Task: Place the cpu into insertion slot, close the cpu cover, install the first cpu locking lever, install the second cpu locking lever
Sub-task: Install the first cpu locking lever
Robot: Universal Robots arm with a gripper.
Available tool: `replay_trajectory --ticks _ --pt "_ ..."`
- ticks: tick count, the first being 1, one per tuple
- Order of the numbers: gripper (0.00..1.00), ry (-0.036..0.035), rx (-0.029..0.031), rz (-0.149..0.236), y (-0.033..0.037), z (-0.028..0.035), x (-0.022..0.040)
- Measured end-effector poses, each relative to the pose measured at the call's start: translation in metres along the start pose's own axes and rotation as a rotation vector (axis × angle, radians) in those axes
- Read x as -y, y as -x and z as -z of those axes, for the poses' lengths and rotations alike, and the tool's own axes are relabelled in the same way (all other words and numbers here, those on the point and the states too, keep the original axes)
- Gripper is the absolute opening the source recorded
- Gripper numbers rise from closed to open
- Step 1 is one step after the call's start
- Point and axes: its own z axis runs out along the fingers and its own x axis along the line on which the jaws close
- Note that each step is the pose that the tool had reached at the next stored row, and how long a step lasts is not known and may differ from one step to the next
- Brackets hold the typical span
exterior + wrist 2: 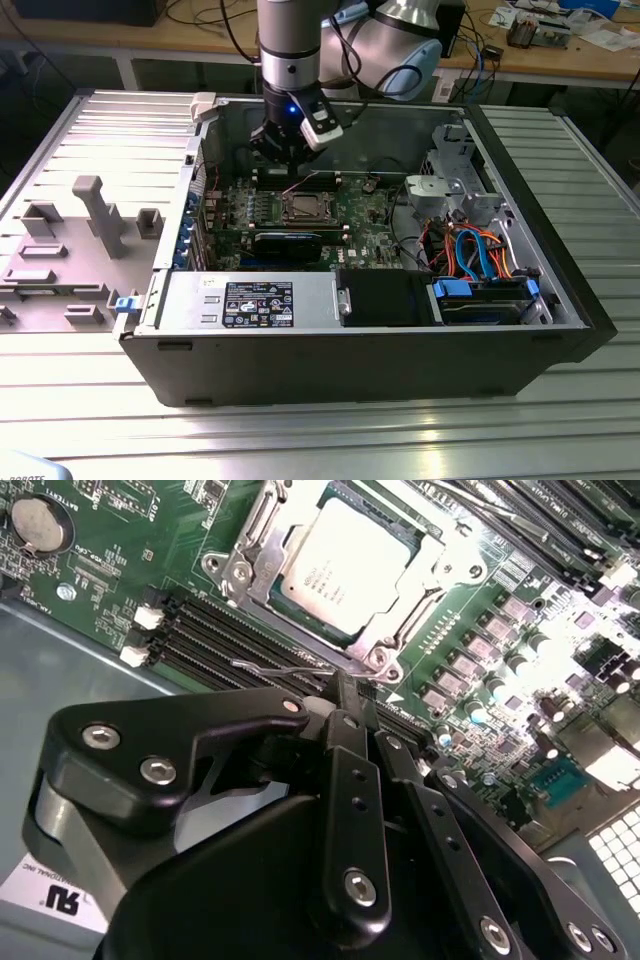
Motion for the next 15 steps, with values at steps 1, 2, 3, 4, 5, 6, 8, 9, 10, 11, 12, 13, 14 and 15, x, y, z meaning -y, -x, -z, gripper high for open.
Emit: replay_trajectory --ticks 1,2,3,4,5,6,8,9,10,11,12,13,14,15 --pt "0.11 -0.0006 0.0000 0.000 0.0006 -0.0002 0.0000" --pt "0.11 -0.0011 -0.0001 0.000 0.0009 -0.0002 0.0000" --pt "0.11 -0.0011 -0.0001 0.000 0.0009 -0.0002 0.0000" --pt "0.11 -0.0011 -0.0001 0.000 0.0010 -0.0003 0.0000" --pt "0.11 -0.0011 -0.0001 0.000 0.0013 -0.0004 0.0000" --pt "0.11 -0.0011 0.0000 0.000 0.0016 -0.0006 0.0000" --pt "0.11 -0.0011 -0.0001 0.000 0.0016 -0.0006 0.0000" --pt "0.11 -0.0011 -0.0001 0.000 0.0016 -0.0006 0.0001" --pt "0.11 -0.0011 -0.0001 0.000 0.0017 -0.0006 0.0000" --pt "0.11 -0.0011 -0.0001 0.000 0.0017 -0.0006 0.0000" --pt "0.11 -0.0011 -0.0001 0.000 0.0017 -0.0007 0.0000" --pt "0.11 -0.0011 -0.0001 0.000 0.0017 -0.0007 0.0000" --pt "0.11 -0.0012 -0.0001 0.000 0.0017 -0.0007 0.0001" --pt "0.11 -0.0011 0.0000 0.000 0.0018 -0.0007 0.0001"
